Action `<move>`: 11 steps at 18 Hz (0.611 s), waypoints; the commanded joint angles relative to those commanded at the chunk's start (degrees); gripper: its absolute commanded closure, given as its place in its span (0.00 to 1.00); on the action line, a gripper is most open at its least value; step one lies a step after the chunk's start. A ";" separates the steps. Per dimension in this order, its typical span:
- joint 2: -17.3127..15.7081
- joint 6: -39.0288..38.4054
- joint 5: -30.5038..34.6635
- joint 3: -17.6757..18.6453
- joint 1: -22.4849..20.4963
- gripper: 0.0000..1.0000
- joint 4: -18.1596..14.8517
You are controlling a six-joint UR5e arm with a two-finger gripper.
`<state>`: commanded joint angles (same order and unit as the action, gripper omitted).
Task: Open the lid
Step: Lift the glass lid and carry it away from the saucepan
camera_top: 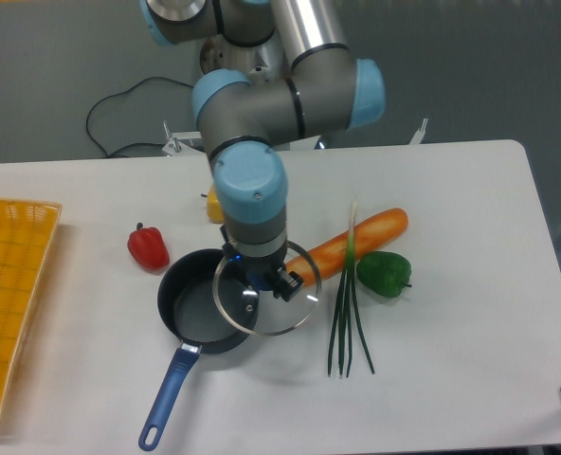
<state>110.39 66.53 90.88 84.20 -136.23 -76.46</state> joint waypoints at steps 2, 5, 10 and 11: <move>-0.70 1.93 0.09 0.44 -0.88 0.52 -0.18; -1.23 3.34 0.18 1.05 -1.49 0.52 -0.18; -1.41 3.35 0.18 1.05 -1.85 0.52 -0.18; -1.41 3.35 0.18 1.05 -1.85 0.52 -0.18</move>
<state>108.98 69.87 91.05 85.25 -138.08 -76.64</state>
